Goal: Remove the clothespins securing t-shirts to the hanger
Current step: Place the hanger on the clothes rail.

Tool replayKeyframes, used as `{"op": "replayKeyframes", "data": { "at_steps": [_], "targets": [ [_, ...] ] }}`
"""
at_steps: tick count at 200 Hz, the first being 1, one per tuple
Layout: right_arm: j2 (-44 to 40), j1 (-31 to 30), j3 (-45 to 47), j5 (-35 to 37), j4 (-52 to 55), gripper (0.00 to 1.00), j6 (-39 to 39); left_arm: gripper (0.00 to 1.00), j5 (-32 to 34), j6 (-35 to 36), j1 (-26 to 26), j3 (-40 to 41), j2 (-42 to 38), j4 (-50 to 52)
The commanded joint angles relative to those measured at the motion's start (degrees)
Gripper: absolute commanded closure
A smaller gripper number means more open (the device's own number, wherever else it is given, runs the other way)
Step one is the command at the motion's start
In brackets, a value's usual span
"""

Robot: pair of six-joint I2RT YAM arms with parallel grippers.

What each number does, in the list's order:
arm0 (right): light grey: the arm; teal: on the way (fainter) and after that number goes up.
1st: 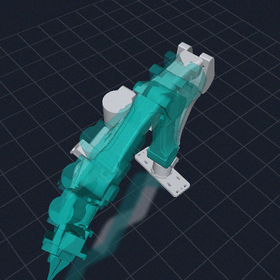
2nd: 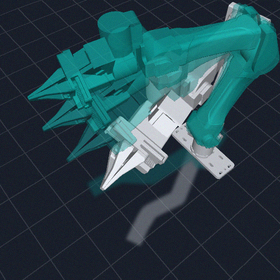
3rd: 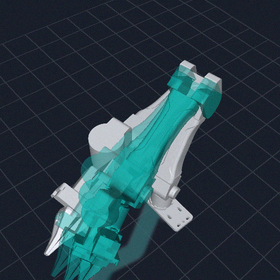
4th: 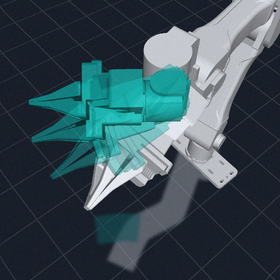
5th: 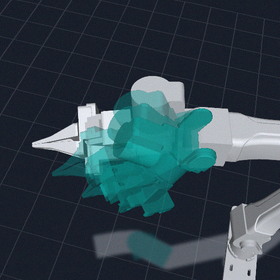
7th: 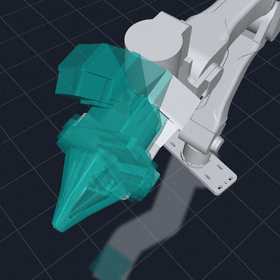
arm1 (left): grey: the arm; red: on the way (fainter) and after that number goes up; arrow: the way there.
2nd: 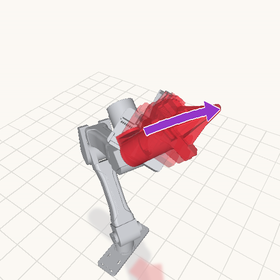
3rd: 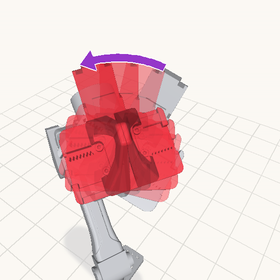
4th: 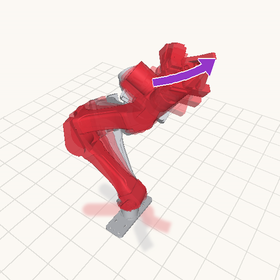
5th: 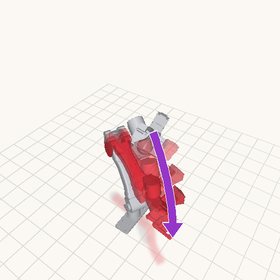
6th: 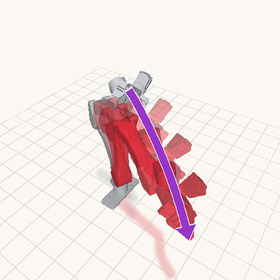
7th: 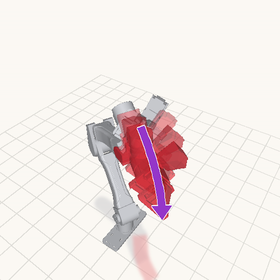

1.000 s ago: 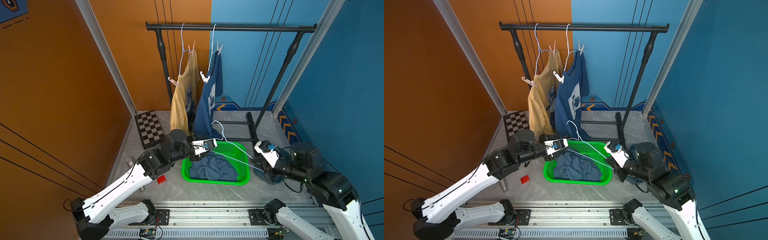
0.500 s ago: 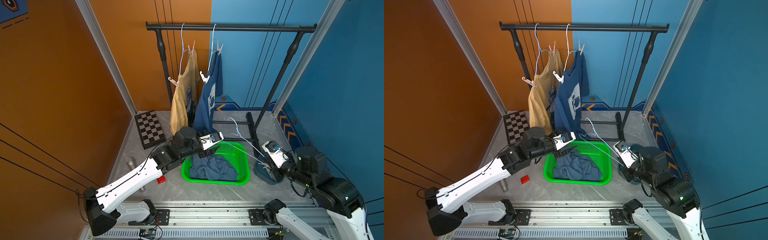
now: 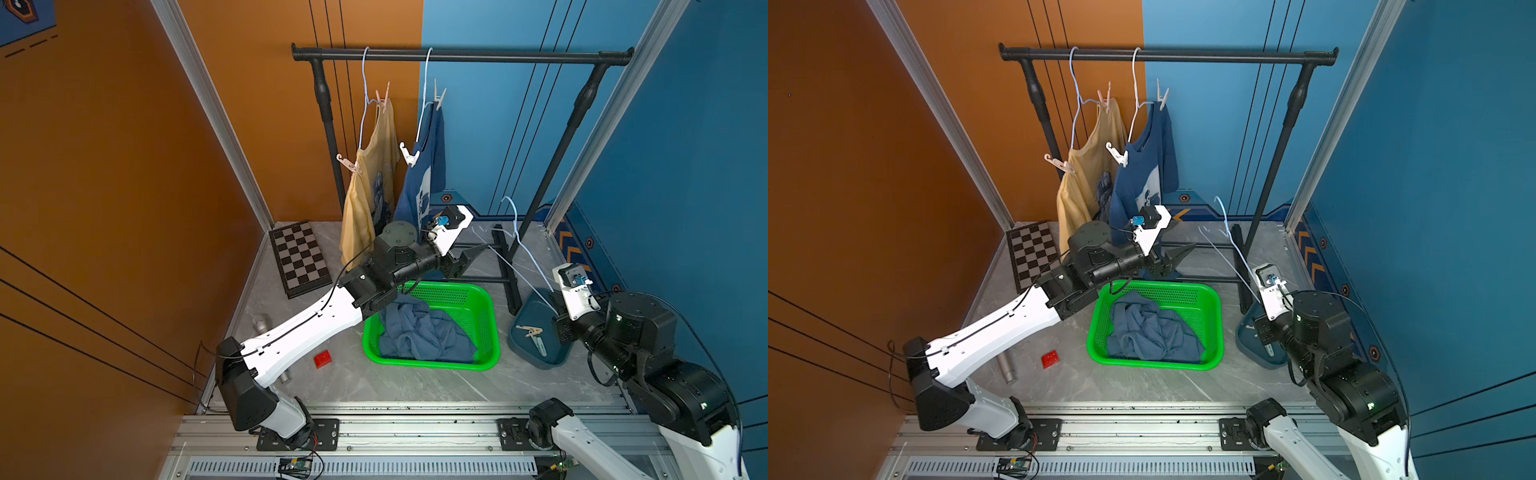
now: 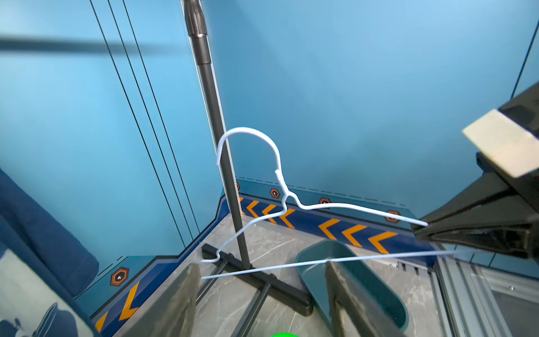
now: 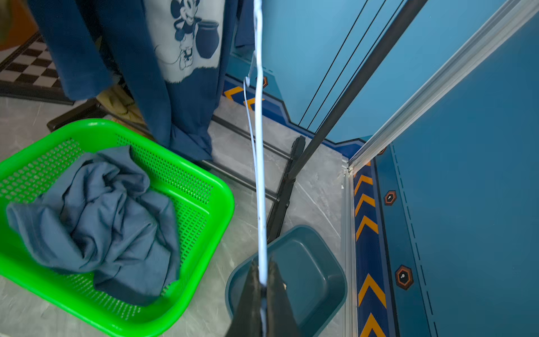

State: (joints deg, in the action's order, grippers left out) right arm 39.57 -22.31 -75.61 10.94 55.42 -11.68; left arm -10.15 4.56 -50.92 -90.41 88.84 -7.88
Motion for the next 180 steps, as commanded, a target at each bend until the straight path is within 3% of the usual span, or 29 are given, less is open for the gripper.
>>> {"op": "replayKeyframes", "data": {
  "at_steps": [1, 51, 116, 180],
  "targets": [
    [1.8, 1.1, -2.1, 3.9, -8.9, 1.00, 3.4, 0.30, 0.3, -4.2, -0.3, -5.8, 3.3, -2.8],
    [7.1, 6.9, -6.1, 1.1, -16.4, 1.00, 5.0, 0.30, -0.3, -7.3, 0.2, -17.8, 11.8, -3.1],
    [13.8, 20.2, -10.4, -13.3, -25.1, 1.00, 11.1, 0.30, -1.8, -11.3, 2.0, -36.4, 24.0, -4.2],
    [21.8, 21.1, -18.3, -15.8, -30.6, 1.00, 12.9, 0.30, -2.2, -13.4, 2.9, -48.0, 31.3, -4.2]
  ]
}}
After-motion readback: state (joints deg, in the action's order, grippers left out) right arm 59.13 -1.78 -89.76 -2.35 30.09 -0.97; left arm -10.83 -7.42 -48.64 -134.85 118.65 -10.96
